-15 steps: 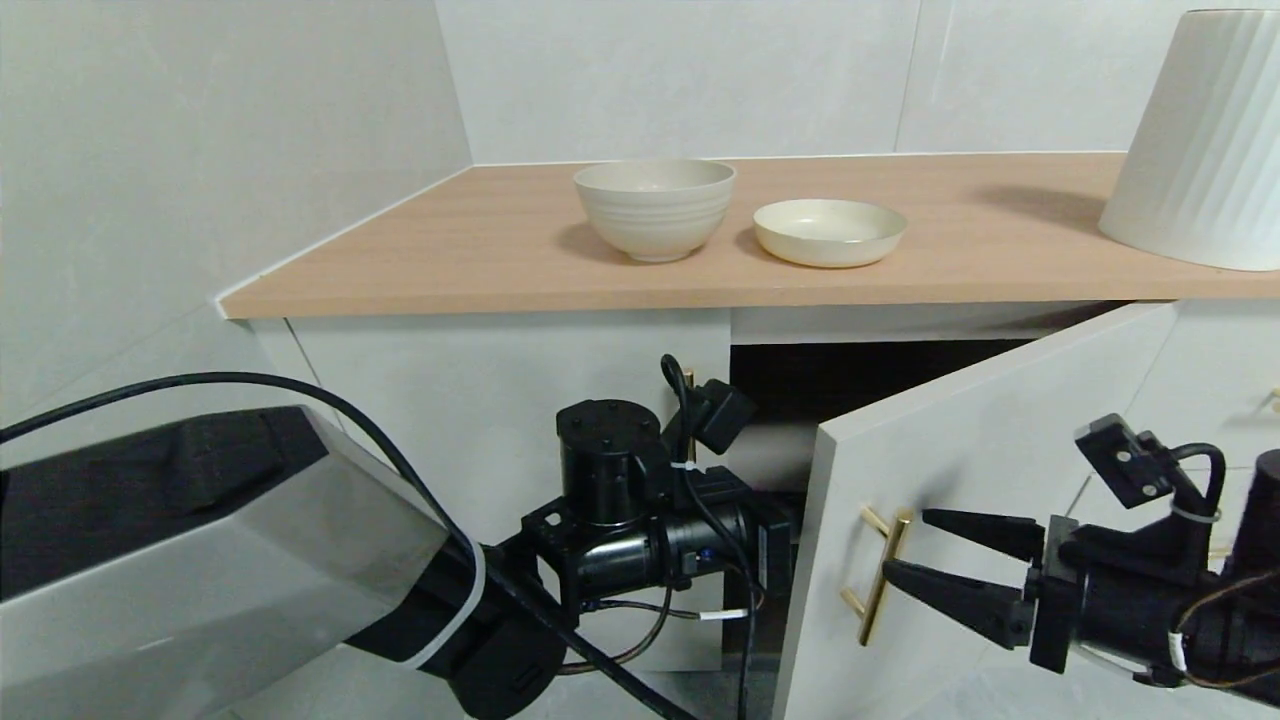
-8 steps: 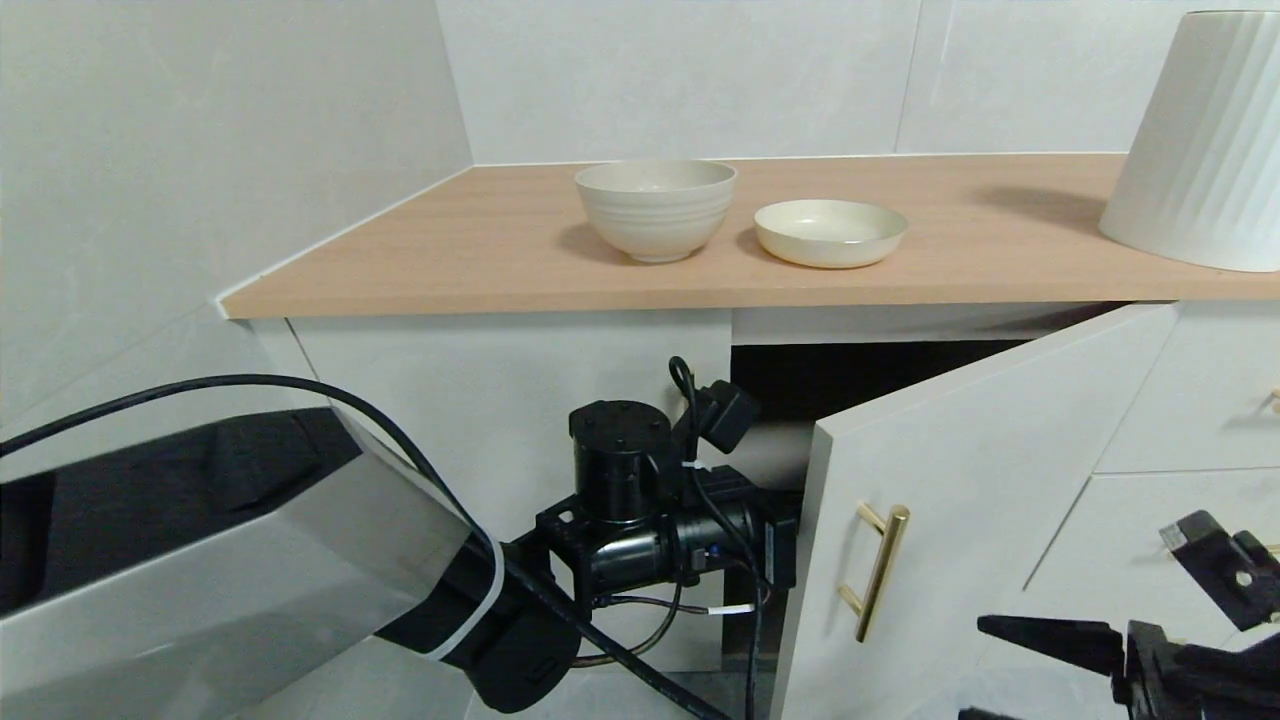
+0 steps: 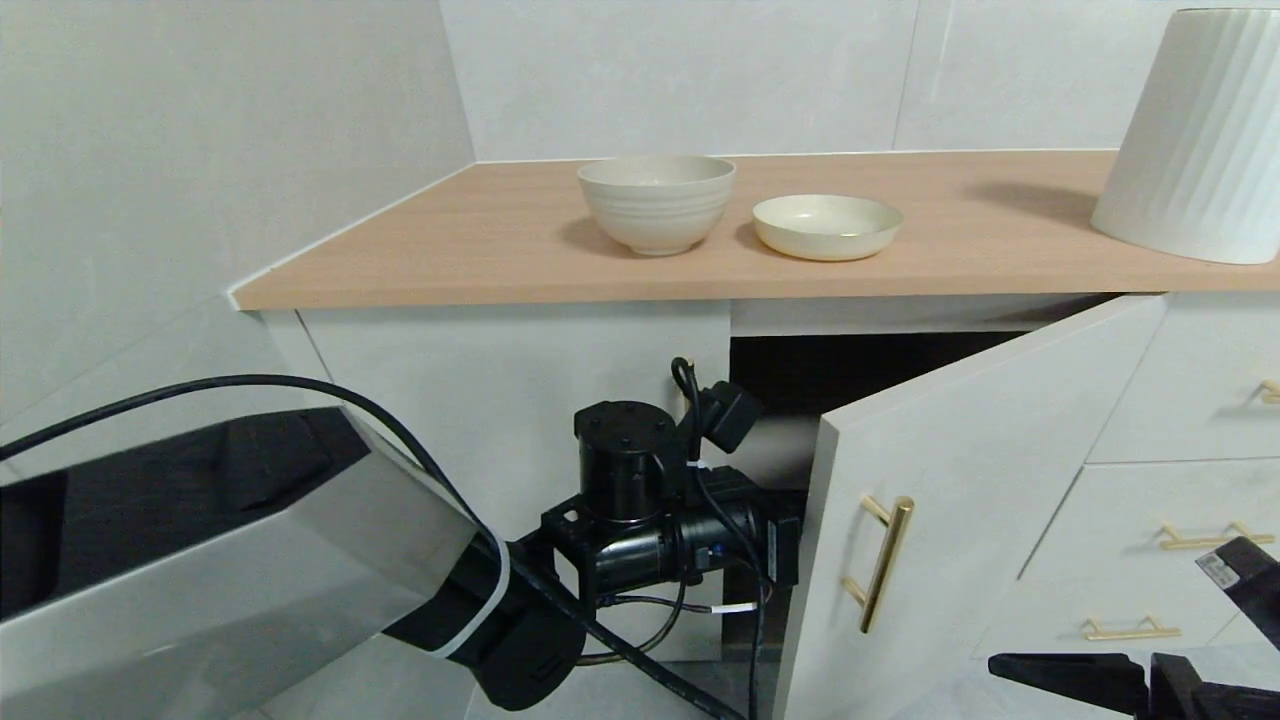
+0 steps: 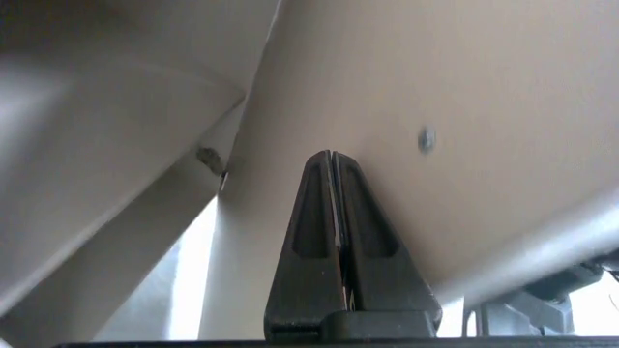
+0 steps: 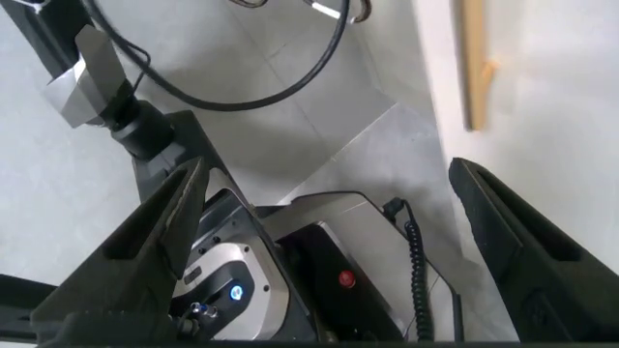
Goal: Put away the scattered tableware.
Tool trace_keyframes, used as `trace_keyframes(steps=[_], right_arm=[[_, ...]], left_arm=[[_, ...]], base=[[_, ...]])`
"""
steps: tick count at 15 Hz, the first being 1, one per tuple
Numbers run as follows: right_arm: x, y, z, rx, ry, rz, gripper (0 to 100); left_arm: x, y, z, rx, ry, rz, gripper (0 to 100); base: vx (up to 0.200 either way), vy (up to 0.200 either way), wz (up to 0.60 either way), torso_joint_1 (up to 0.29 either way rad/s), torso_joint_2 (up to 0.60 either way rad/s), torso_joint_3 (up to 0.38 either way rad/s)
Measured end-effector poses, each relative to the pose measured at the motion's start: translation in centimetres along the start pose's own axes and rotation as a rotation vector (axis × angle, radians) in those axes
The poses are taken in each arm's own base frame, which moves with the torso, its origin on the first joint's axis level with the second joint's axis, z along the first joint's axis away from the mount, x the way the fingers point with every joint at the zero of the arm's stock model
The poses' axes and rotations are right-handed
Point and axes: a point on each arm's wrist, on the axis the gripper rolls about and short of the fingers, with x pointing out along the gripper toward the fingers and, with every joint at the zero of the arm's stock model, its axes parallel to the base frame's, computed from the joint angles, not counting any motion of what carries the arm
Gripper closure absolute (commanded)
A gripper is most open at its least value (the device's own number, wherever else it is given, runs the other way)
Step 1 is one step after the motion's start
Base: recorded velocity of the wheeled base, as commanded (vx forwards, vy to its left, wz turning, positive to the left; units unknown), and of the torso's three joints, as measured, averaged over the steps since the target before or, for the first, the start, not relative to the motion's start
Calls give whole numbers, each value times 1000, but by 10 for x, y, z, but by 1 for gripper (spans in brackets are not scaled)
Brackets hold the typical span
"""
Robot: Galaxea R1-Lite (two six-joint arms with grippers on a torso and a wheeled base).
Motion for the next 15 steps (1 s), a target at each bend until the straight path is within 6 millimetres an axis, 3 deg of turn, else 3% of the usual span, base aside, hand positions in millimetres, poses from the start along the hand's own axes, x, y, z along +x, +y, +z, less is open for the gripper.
trace_keyframes(steps=[1,12,15], right_arm=[[0,0,0,-1,0,1,0],[1,3,-2,-4,13,21,0],[1,3,-2,-3,14,21,0]], left_arm=[[1,-1,-1,1,2,-6,100],[16,6,3,-3,0,12,100],[19,7,3,-6,6,14,100]], base=[[-200,0,0,-2,-2,2],[0,0,0,0,0,0],[-200,0,0,4,2,-4]])
